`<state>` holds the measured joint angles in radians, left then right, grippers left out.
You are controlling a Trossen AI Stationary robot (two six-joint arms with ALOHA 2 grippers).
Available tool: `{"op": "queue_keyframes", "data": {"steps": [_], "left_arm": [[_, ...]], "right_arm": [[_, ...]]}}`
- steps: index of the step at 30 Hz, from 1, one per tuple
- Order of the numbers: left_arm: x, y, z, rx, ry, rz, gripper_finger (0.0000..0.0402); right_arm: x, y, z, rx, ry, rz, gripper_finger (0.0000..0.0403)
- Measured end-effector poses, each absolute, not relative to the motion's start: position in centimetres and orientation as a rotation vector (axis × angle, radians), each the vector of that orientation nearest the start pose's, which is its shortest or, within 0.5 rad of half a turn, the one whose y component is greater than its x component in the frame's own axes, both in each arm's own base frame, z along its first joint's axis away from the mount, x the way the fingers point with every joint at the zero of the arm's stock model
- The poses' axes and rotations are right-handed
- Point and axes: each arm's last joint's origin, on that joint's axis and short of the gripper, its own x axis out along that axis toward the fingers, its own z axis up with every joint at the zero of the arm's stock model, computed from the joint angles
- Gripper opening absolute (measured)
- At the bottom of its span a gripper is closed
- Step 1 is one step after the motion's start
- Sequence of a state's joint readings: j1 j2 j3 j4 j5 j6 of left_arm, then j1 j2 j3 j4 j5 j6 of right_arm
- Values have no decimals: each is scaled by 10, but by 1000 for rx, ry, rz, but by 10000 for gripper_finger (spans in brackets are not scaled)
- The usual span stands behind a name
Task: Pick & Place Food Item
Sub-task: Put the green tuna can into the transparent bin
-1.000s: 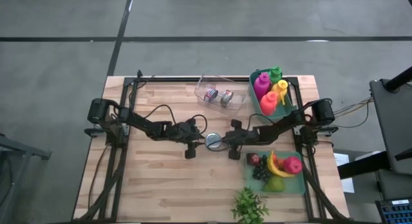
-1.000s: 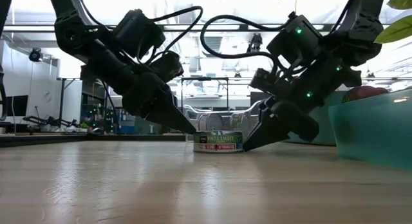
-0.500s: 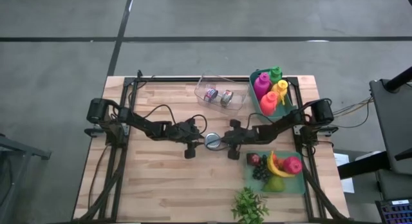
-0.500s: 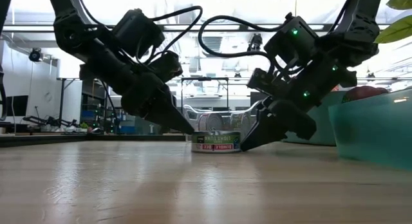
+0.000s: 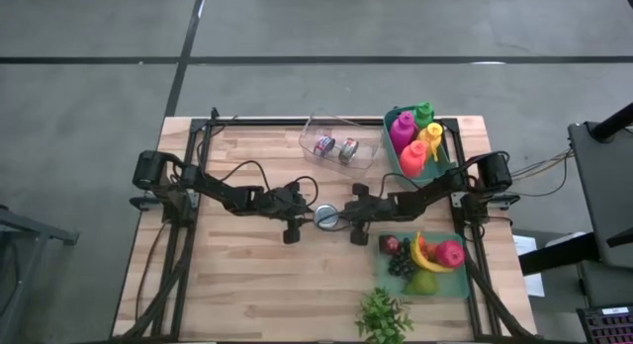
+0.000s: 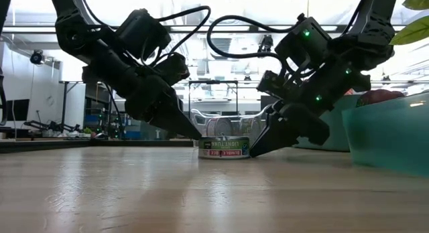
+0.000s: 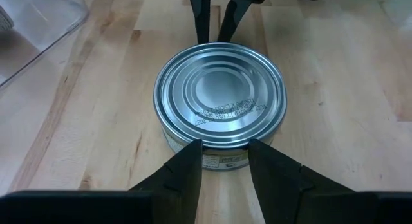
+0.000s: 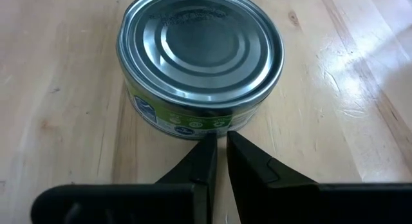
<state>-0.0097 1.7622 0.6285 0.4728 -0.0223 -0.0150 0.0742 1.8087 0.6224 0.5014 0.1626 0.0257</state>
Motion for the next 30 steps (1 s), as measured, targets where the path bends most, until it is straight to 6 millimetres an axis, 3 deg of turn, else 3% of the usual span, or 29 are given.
{"op": "queue_keyframes", "data": {"steps": [15,30], "left_arm": [[305,-3,106,-7,663,7,129],[305,-3,106,-8,663,10,129]], "right_arm": [[299,24,110,-68,664,-58,38],[299,29,111,-90,666,-42,38]]}}
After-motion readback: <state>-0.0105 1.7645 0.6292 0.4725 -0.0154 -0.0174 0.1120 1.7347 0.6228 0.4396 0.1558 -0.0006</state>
